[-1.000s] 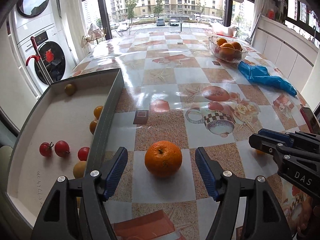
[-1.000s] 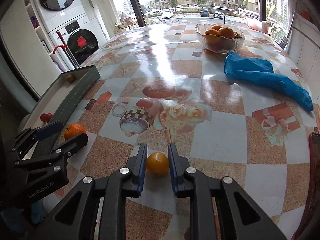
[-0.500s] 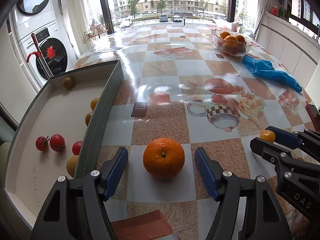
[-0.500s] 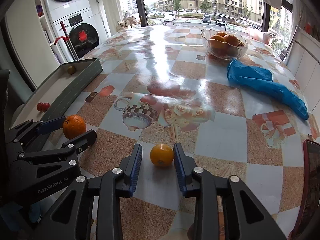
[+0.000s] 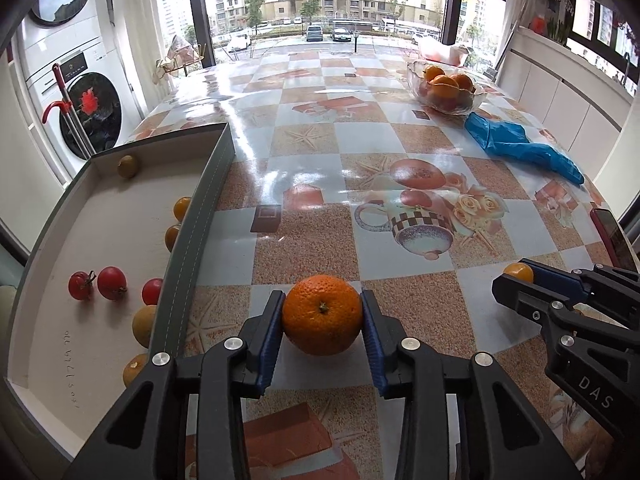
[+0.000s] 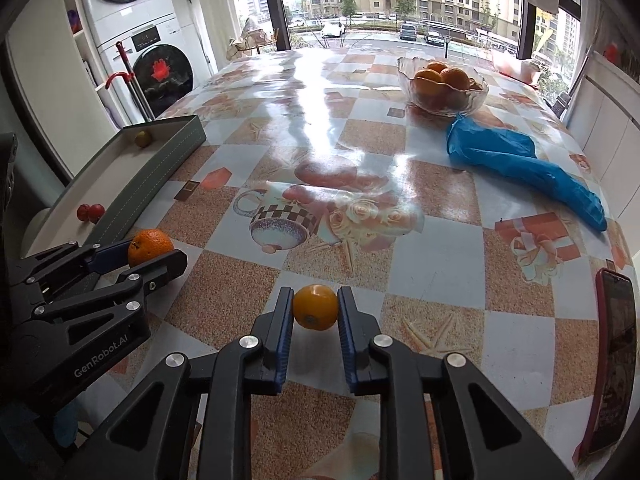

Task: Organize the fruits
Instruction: 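Hold both mandarins raised above the table in the closed tools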

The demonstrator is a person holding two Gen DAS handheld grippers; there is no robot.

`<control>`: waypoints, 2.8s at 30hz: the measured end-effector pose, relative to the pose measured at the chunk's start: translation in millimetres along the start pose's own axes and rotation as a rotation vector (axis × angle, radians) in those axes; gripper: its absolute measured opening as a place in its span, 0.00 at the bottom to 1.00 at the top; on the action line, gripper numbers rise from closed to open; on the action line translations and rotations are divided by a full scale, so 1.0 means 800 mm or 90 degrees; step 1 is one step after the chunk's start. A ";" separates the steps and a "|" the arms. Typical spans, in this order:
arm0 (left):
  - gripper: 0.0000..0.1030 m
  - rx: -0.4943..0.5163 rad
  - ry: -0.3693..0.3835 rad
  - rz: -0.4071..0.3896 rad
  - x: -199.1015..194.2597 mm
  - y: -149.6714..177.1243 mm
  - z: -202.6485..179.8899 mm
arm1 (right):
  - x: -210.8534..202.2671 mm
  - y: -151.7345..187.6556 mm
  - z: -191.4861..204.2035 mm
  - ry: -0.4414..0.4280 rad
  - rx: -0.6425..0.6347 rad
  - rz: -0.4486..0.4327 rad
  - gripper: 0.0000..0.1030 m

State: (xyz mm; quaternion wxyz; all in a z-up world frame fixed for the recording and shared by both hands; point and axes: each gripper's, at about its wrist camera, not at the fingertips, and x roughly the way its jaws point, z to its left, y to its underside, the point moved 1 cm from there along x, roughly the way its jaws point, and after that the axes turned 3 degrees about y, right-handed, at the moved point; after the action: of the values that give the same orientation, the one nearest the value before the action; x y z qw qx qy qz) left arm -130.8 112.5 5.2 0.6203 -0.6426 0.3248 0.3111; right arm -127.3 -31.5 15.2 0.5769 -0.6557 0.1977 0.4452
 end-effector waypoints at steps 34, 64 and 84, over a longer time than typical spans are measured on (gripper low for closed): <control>0.38 0.005 -0.021 -0.019 -0.020 0.050 -0.005 | -0.020 0.055 -0.022 0.032 0.064 -0.090 0.23; 0.38 0.016 -0.043 -0.016 -0.019 0.048 -0.009 | -0.019 0.059 -0.014 0.052 0.034 -0.109 0.24; 0.38 0.016 -0.044 -0.016 -0.019 0.049 -0.010 | -0.019 0.059 -0.014 0.052 0.033 -0.109 0.24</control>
State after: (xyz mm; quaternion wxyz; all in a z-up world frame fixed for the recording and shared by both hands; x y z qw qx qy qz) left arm -171.4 104.5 -5.5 0.6430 -0.6279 0.2987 0.3210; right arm -167.8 -57.7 -0.7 0.6213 -0.6726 0.1759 0.3614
